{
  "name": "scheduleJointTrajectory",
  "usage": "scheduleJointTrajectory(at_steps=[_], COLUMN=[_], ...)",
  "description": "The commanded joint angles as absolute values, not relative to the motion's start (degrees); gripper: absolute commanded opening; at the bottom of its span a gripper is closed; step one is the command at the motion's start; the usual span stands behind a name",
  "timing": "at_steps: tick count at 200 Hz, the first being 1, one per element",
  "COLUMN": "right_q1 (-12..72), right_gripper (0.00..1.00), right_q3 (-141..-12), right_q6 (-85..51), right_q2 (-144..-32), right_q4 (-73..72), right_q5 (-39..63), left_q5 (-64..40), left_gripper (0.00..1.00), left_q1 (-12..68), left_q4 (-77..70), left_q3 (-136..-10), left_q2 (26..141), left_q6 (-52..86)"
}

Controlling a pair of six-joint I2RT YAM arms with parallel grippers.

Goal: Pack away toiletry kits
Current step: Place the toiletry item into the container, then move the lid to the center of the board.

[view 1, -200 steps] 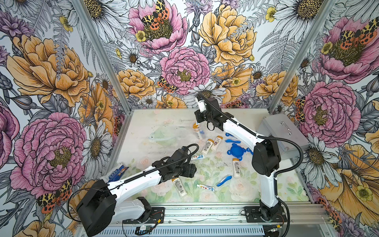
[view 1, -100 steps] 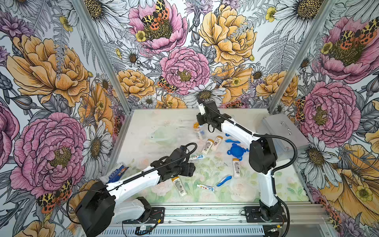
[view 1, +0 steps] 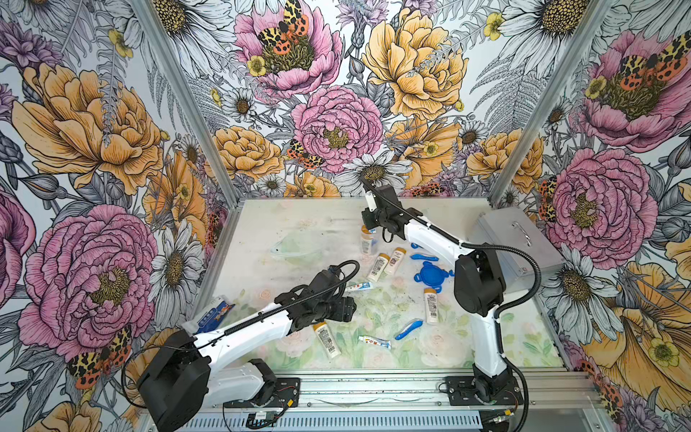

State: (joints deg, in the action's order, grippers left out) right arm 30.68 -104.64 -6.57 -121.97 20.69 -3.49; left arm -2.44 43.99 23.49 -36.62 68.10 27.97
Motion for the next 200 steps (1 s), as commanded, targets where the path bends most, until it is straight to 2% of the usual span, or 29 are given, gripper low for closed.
scheduleJointTrajectory(at_steps=[1,64,103,143,173,189,200], right_q1=[30.41,30.43,30.44,28.84,26.31,23.92,23.17], right_gripper=[0.22,0.41,0.55,0.64,0.76,0.8,0.83], right_q3=[-104.01,-102.27,-98.47,-80.41,-61.94,-56.54,-54.38], right_q6=[-6.54,-7.29,-7.41,-9.72,-12.69,-14.05,-14.28], right_q2=[-123.28,-120.92,-113.57,-95.39,-81.21,-77.41,-75.19], right_q4=[20.13,19.52,19.58,19.62,20.41,22.17,23.85], right_q5=[-4.56,-4.4,-2.67,2.48,2.75,4.58,5.16], left_q5=[-3.37,-2.43,0.37,3.56,3.05,2.12,1.29], left_gripper=[0.82,0.84,0.86,0.87,0.87,0.87,0.91], left_q1=[43.28,44.1,46.88,52.23,52.22,51.37,50.68], left_q4=[22.19,24.83,31.05,35.13,35.26,35.03,35.07], left_q3=[-37.2,-38.17,-41.39,-46.52,-48.23,-48.47,-48.8], left_q2=[68.3,67.23,70.05,75.42,77.57,77.43,77.69], left_q6=[26.89,26.75,26.3,25.23,25.87,26.19,26.1])
